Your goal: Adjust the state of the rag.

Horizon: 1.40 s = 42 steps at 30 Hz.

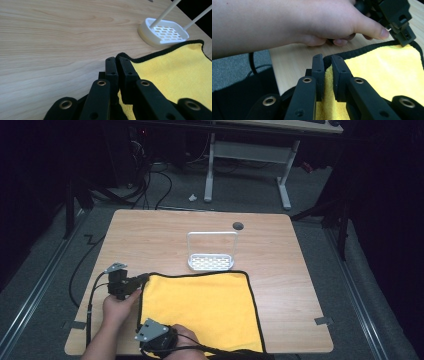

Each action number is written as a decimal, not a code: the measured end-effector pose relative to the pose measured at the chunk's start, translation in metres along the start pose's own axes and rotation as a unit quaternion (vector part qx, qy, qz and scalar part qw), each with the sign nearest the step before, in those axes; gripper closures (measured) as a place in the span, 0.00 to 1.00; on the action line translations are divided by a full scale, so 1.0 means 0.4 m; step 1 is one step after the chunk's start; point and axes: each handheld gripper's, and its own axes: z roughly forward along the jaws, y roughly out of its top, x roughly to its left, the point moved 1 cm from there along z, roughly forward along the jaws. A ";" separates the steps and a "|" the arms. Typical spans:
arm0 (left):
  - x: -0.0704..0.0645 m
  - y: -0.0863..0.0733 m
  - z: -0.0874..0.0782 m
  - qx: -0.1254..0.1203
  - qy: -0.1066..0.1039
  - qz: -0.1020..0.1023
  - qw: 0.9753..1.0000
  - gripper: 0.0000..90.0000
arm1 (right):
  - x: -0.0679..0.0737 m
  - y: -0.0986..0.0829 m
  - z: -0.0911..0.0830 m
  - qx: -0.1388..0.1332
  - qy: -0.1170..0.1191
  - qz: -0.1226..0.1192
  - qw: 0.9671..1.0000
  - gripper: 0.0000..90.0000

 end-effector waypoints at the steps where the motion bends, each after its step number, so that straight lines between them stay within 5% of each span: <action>1: 0.009 0.001 -0.015 -0.003 0.002 -0.002 1.000 0.96 | 0.008 0.010 0.009 -0.003 0.002 -0.004 1.000 0.92; 5: 0.049 0.008 -0.083 -0.015 0.021 -0.010 1.000 0.96 | 0.042 0.059 0.042 -0.011 0.015 -0.014 1.000 0.92; 12: 0.049 0.023 -0.101 -0.026 0.020 -0.023 0.999 0.96 | 0.037 0.079 0.026 -0.024 0.011 -0.011 1.000 0.92; 19: -0.050 0.057 -0.026 -0.040 0.016 -0.026 0.999 0.96 | -0.021 0.043 -0.057 -0.036 -0.019 0.011 0.999 0.91; 21: -0.101 0.071 0.011 -0.038 0.014 -0.014 0.999 0.96 | -0.056 0.009 -0.108 -0.037 -0.036 0.023 0.998 0.91; 26: -0.158 0.079 0.059 -0.040 0.011 -0.015 0.999 0.96 | -0.109 -0.062 -0.181 -0.032 -0.064 0.043 0.997 0.91; 32: -0.232 0.086 0.122 -0.022 0.008 0.007 1.000 0.95 | -0.159 -0.145 -0.241 -0.026 -0.090 0.078 0.993 0.91; 42: -0.342 0.093 0.215 0.003 -0.005 0.037 0.999 0.95 | -0.198 -0.234 -0.309 -0.008 -0.115 0.094 0.989 0.91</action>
